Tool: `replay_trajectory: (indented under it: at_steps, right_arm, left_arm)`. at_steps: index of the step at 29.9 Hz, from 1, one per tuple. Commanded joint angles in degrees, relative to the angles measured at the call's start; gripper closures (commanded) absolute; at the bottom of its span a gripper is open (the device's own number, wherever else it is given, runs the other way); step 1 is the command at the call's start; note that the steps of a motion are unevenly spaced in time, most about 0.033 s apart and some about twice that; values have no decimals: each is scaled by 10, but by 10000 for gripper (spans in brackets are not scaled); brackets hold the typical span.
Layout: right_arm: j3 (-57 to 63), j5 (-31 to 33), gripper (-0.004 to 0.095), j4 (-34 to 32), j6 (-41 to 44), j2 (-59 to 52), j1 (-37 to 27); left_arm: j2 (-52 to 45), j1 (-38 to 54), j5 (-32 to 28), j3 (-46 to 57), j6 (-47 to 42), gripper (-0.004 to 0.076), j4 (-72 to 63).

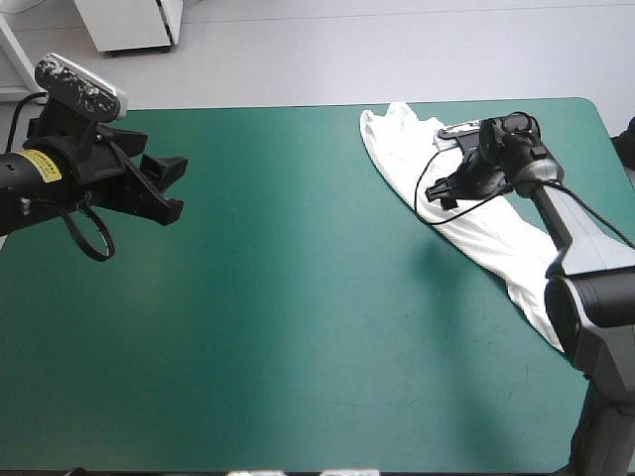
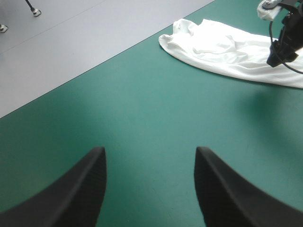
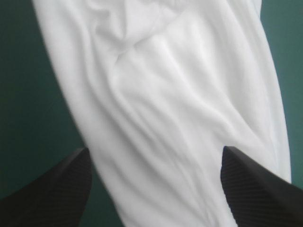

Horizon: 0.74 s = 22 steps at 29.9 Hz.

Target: Fold the cloth

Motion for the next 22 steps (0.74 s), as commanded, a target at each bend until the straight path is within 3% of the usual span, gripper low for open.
replay_trajectory:
  at_steps: [1,5,8,10,15,22]
  right_arm:
    - [-70,-11,193,42,5,36,-33]
    - [-109,-7,211,60,-5,85,-47]
    - [-115,-12,308,63,-7,109,-47]
    - [-115,-9,443,82,-23,121,-47]
    - [-115,37,925,162,-79,145,-45]
    - [-114,110,910,196,-85,149,9]
  left_arm:
    - [-9,-3,-34,-15,-9,314,3]
    - [-9,-3,-31,-15,-9,314,7]
    - [-9,-3,-37,-15,-9,314,7]
    - [-8,-3,-40,-15,-9,314,9]
    - [-6,-3,-28,-15,-13,314,48]
    - [-6,-3,-26,-15,-27,314,60]
